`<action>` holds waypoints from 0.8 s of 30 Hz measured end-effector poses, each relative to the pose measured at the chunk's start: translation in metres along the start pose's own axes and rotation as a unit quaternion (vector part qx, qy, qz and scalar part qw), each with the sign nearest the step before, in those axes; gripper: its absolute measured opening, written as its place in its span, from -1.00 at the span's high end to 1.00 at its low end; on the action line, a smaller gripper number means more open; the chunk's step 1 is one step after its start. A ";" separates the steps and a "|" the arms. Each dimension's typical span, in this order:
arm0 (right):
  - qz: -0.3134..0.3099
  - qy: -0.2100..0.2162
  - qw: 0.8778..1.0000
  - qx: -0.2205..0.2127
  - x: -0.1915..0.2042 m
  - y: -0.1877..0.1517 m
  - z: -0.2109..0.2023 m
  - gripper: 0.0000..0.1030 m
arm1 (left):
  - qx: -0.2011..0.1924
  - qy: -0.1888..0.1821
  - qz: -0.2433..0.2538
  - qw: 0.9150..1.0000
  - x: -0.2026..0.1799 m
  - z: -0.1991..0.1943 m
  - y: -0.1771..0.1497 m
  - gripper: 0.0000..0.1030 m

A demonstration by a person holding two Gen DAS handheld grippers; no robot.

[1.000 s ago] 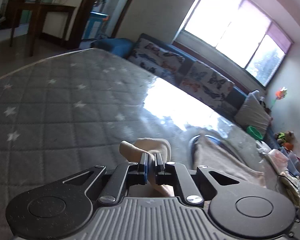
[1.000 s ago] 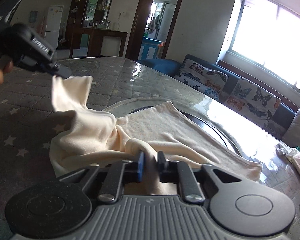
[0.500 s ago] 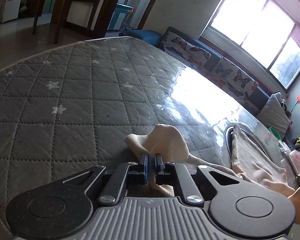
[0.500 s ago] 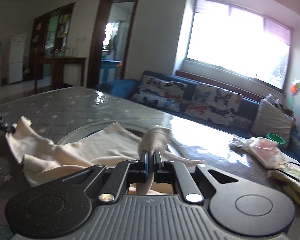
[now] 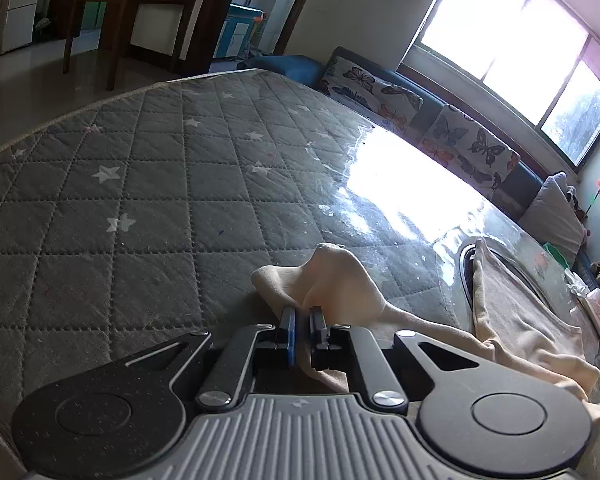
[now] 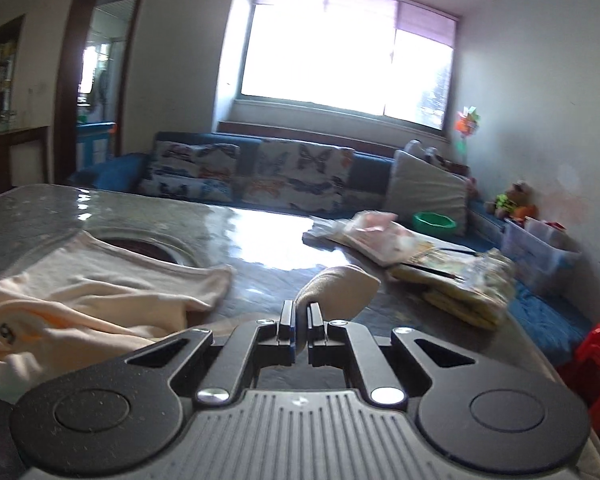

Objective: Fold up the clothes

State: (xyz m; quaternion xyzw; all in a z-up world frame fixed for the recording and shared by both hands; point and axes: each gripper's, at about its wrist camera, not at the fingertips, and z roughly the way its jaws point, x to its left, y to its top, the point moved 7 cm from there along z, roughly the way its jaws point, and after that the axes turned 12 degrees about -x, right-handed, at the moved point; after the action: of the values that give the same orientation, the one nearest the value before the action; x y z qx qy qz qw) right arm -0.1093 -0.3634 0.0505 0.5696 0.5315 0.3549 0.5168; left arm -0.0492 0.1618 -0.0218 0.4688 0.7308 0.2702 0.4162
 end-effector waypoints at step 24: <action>0.031 -0.108 0.988 0.108 -0.075 -0.073 -0.010 0.80 | 0.006 0.032 0.033 0.999 0.009 -0.004 0.006 0.84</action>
State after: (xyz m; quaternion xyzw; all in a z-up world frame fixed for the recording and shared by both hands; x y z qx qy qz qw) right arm -0.1500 -0.4409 -0.0067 0.6730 0.4901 0.2479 0.4954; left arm -0.0523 0.1728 -0.0186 0.4866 0.7293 0.2940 0.3806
